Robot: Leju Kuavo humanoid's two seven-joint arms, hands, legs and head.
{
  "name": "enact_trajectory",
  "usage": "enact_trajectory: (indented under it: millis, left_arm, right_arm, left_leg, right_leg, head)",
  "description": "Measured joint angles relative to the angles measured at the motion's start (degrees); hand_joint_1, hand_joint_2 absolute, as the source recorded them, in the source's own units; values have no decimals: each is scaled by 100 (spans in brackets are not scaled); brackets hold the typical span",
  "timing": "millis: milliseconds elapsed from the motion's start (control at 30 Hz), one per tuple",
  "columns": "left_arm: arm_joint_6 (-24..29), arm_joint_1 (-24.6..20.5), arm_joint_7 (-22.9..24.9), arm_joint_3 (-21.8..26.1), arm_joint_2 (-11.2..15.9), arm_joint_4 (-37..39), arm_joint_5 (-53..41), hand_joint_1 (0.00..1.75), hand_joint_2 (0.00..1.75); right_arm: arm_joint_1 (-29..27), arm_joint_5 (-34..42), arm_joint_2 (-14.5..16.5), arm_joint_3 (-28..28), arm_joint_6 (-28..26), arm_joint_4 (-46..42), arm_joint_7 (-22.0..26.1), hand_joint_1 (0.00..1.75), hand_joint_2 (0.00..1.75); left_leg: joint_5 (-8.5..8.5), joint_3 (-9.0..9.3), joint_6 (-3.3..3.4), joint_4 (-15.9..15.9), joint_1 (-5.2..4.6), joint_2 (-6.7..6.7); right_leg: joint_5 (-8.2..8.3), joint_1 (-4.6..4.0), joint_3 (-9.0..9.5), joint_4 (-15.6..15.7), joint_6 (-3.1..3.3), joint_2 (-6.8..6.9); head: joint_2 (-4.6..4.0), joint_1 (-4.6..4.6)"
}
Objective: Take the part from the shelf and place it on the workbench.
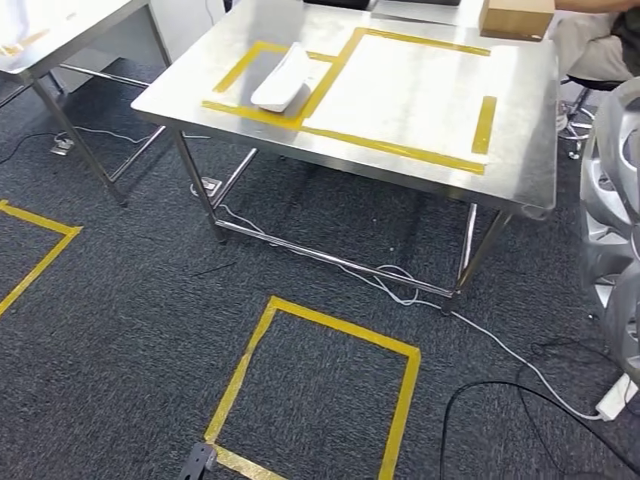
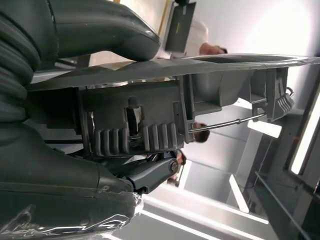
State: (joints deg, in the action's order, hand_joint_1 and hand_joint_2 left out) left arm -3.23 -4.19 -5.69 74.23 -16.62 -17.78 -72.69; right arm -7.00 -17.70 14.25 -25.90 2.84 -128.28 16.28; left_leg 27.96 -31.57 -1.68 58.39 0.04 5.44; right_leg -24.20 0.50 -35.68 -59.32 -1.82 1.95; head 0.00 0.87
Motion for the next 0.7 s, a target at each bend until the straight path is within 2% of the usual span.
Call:
enact_trajectory:
  millis: [33, 67, 100, 133, 167, 200, 233, 267, 300, 333, 400, 433, 467, 500, 533, 600, 633, 667, 700]
  left_arm:
    - [-2, -5, 6, -1, -3, 0, 2, 0, 175]
    - [-4, -6, 14, -1, -4, 0, 3, 0, 175]
    - [-6, 0, 22, -1, -5, 1, 3, 0, 175]
    - [-8, 11, 34, 0, -4, 1, 4, 0, 175]
    - [-10, 22, 42, 1, -3, 1, 4, 0, 175]
    - [-11, 30, 47, 2, -2, 1, 4, 0, 175]
    - [-12, 31, 50, 3, -2, 1, 4, 0, 175]
    - [-13, 28, 49, 4, -2, 1, 4, 0, 175]
    - [-13, 24, 49, 4, -3, 1, 4, 0, 175]
    - [-14, 19, 49, 3, -5, 1, 4, 0, 175]
    - [-14, 13, 51, 3, -9, 1, 4, 0, 175]
    - [-14, 10, 53, 3, -10, 1, 4, 0, 175]
    - [-14, 6, 62, 3, -14, 1, 3, 0, 175]
    - [-14, 1, 76, 3, -18, 1, 2, 0, 175]
    - [-13, -4, 94, 2, -23, 1, -2, 0, 175]
    - [-1, 3, 144, 2, -28, 1, -14, 0, 175]
    - [10, 15, 165, 2, -24, 1, -26, 0, 175]
    - [22, 26, 185, 2, -20, 1, -37, 0, 175]
    - [32, 32, 197, 2, -16, 1, -47, 0, 175]
  right_arm:
    - [-3, 13, 8, -13, -1, -6, 8, 175, 175]
    - [-5, 23, 19, -21, -2, -10, 13, 175, 175]
    - [-2, 30, 31, -29, -2, -10, 16, 175, 175]
    - [-6, 34, 42, -37, -2, -10, 17, 175, 175]
    - [-12, 37, 49, -46, -1, -9, 18, 175, 175]
    - [-17, 37, 52, -55, 1, -9, 18, 175, 175]
    - [-22, 37, 55, -63, 1, -9, 18, 175, 175]
    - [-23, 37, 58, -68, 3, -9, 18, 175, 175]
    - [-21, 37, 63, -73, 3, -9, 19, 175, 175]
    - [-19, 37, 67, -77, 3, -9, 19, 175, 175]
    - [-19, 37, 71, -88, 1, -10, 22, 175, 175]
    - [-23, 37, 73, -97, -3, -10, 26, 175, 175]
    - [-33, 34, 74, -108, -11, -11, 31, 175, 175]
    - [-41, 30, 76, -120, -22, -12, 40, 175, 175]
    - [-41, 26, 77, -128, -31, -13, 51, 175, 175]
    - [-30, 21, 80, -137, -44, -14, 73, 175, 175]
    - [-23, 19, 82, -138, -49, -13, 77, 175, 175]
    - [-21, 16, 85, -142, -55, -12, 75, 175, 175]
    - [-22, 12, 89, -150, -62, -11, 69, 175, 175]
  left_leg:
    - [123, -76, -26, 179, 10, -135]
    - [294, -224, -40, 487, 18, -301]
    - [483, -427, -45, 886, 19, -422]
    - [625, -636, -49, 1274, 17, -486]
    - [662, -784, -47, 1519, 16, -511]
    - [580, -836, -40, 1558, 17, -526]
    - [393, -776, -30, 1371, 20, -549]
    - [154, -624, -18, 1016, 29, -608]
    - [-37, -447, -7, 615, 46, -741]
    - [-158, -296, 0, 282, 66, -859]
    - [-193, -174, 32, -13, 79, -998]
    - [-192, -171, 62, -29, 79, -952]
    - [-203, -169, 100, -40, 80, -903]
    - [-216, -164, 142, -50, 86, -856]
    - [-227, -159, 175, -59, 94, -809]
    - [-227, -155, 214, -63, 87, -725]
    - [-223, -155, 219, -63, 81, -682]
    - [-220, -154, 220, -62, 78, -643]
    - [-216, -151, 218, -61, 78, -611]
  right_leg:
    - [14, 16, 8, 20, 33, -67]
    - [23, 29, 12, 31, 57, -138]
    - [27, 32, 8, 34, 73, -213]
    - [27, 32, 4, 35, 81, -298]
    - [27, 31, 3, 34, 84, -388]
    - [27, 31, 6, 34, 83, -477]
    - [28, 34, 12, 33, 78, -567]
    - [31, 39, 18, 32, 67, -654]
    - [33, 36, 15, 22, 46, -735]
    - [36, 32, -1, 9, 20, -810]
    - [51, 37, -42, 11, -51, -931]
    - [65, 49, -59, 30, -88, -981]
    - [72, 59, -73, 39, -120, -986]
    - [37, 53, -106, -15, -147, -883]
    - [-60, 41, -183, -173, -172, -724]
    - [-422, 22, -489, -854, -210, -351]
    - [-596, 25, -670, -1249, -224, -269]
    - [-693, 28, -797, -1533, -232, -235]
    - [-682, 30, -824, -1613, -234, -226]
  head:
    - [0, 9]
    - [0, 25]
    - [0, 37]
    - [0, 45]
    - [0, 51]
    - [0, 49]
    - [0, 50]
    - [0, 51]
    - [0, 50]
    - [0, 49]
    - [0, 49]
    - [0, 51]
    - [0, 57]
    - [0, 43]
    - [0, 21]
    - [0, -23]
    - [0, -27]
    - [0, -26]
    - [0, -28]
